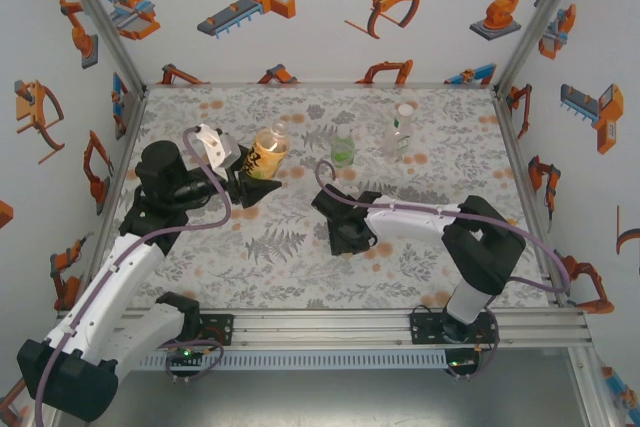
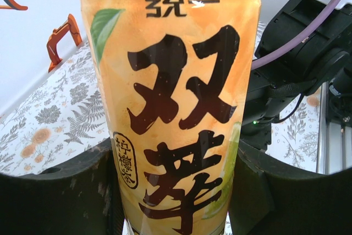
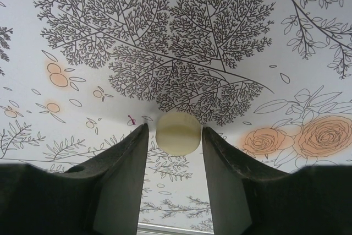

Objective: Screw on the bottle caps

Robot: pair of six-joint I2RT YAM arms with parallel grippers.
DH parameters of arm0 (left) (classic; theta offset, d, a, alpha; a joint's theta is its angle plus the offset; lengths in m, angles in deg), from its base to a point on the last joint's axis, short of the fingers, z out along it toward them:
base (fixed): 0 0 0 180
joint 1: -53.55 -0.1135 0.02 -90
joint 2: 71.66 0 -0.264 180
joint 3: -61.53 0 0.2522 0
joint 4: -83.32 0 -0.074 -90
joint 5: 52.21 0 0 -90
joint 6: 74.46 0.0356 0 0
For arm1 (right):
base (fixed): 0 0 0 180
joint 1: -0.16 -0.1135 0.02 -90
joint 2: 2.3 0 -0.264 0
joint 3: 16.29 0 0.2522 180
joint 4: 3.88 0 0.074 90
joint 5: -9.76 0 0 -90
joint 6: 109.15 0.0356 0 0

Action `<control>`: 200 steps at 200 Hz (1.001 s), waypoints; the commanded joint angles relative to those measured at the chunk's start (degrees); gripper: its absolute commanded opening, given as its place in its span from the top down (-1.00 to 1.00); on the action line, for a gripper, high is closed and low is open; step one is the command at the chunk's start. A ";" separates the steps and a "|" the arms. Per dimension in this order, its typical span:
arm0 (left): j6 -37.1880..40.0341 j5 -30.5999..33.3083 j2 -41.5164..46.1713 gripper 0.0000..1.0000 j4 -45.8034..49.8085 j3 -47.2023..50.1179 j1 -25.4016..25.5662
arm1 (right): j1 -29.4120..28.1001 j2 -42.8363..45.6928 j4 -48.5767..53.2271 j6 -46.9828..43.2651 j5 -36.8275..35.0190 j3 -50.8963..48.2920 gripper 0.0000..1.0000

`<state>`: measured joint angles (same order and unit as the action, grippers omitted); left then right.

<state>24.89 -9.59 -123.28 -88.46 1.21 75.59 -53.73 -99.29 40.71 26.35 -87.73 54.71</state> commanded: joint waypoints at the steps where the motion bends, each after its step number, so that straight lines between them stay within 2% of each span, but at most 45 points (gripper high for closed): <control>1: -0.39 -0.79 0.07 1.00 -1.58 -0.44 -0.14 | -0.60 -0.83 1.87 1.07 -0.07 1.64 0.16; 130: -0.19 -0.89 0.02 1.00 -1.21 -0.54 -0.11 | -0.59 -0.15 2.48 0.69 0.28 2.35 0.47; 168: 1.53 -1.01 -0.50 1.00 0.82 -1.15 0.18 | -0.44 3.47 1.89 -2.58 1.10 2.87 0.51; 200: 3.74 -0.89 -0.77 1.00 3.51 -1.85 0.98 | 0.74 8.50 -0.75 -7.69 5.27 2.48 0.52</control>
<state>25.83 -9.61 -123.96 -87.13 1.16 75.86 -53.86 -95.80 41.17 23.22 -85.74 55.63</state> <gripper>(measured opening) 0.563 0.352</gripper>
